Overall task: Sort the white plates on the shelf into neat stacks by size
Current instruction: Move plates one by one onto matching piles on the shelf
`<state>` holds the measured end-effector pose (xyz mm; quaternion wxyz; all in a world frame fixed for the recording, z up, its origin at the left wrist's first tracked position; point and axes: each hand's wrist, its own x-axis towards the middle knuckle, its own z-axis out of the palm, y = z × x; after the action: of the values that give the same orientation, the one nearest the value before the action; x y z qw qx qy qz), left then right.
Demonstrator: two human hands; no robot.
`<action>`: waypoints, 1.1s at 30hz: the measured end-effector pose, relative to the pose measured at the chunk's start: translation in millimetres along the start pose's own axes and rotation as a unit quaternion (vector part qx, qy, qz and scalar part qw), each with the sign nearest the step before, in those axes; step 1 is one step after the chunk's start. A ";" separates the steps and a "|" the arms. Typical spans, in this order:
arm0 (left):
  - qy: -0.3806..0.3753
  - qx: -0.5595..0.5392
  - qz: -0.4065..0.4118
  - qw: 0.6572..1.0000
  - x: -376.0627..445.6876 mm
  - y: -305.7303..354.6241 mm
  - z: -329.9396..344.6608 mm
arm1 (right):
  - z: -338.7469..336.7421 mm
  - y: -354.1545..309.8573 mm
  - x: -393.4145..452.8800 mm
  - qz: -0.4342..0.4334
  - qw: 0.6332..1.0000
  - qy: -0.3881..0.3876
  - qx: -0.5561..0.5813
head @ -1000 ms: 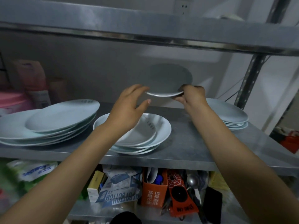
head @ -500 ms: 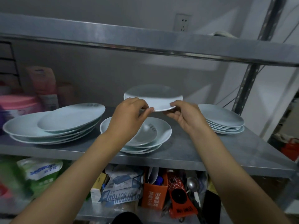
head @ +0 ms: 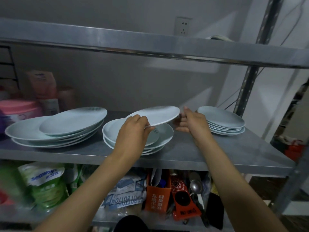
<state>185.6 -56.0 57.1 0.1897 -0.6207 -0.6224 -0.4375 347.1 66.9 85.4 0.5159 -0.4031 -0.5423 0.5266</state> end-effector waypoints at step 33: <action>-0.045 0.101 0.062 0.992 -16.2 27.1 15.5 | -76.5 43.5 9.7 -0.221 0.909 0.201 -0.291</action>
<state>218.4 -57.9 44.4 0.2500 -0.6551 -0.6311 -0.3317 416.4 93.5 37.1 0.5773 -0.5024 -0.6314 0.1256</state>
